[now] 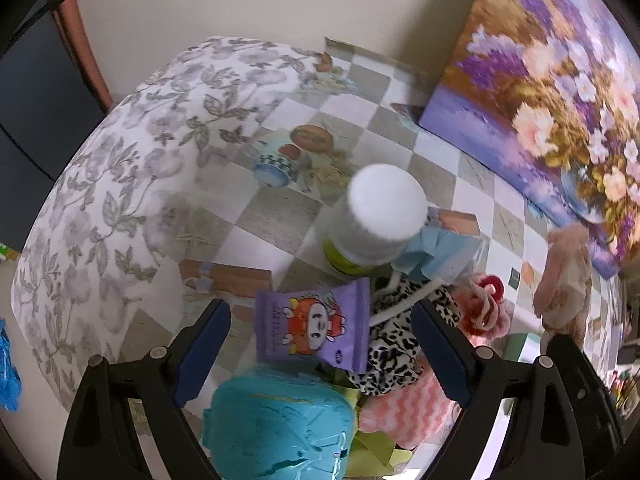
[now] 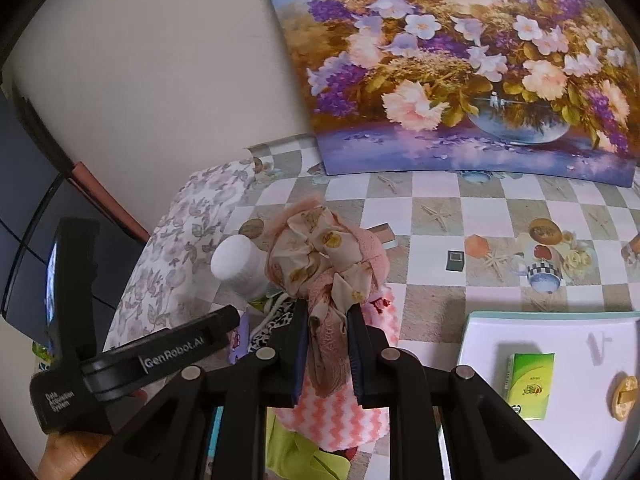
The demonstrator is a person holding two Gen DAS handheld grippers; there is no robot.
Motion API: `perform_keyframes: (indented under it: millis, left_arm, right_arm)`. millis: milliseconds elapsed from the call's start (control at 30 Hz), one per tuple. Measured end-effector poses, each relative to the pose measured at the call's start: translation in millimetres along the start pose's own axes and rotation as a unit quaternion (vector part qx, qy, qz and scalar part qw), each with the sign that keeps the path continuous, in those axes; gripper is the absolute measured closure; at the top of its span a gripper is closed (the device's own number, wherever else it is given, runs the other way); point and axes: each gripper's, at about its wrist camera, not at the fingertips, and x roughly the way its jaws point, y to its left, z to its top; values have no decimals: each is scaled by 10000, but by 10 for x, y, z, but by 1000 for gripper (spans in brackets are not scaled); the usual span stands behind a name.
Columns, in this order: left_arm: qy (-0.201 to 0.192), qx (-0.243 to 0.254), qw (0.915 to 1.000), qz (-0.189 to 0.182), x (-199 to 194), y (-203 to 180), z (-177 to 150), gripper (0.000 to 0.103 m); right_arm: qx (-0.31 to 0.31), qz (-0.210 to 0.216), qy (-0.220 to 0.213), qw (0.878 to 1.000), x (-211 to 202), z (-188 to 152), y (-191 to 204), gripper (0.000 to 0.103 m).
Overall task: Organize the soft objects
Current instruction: 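Hold the cloth in the right gripper while the left gripper grasps the purple snack bag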
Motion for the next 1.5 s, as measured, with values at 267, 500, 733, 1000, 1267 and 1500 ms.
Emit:
perform_keyframes:
  millis: [267,500,733,1000,1267,1500]
  left_arm:
    - [123,201,9997,25,118,-106,-37,29]
    - [65,257,9993,279,211,-126,-40,29]
    - [-85,288,9982,527,279,-135,-3,29]
    - [-83,488,9955,812,373,-224,-23,29]
    - [-22,599,9937,950,460,-259,-36,54]
    - [-181,503,9947,876,374,-198,-13,89]
  right_arm:
    - [81,-42,51,9999,10,-5,-68,84]
    - [106,-27,88,9999,18,-7,-93,84]
    - [166,-24,100,9998,12,2,-132,84]
    - [215,-12,128,9997,8,3,-158,84]
    - [268,3,152,9995,19,-7,-207,84]
    - [274,6,139,9995,3,-6,-219,84]
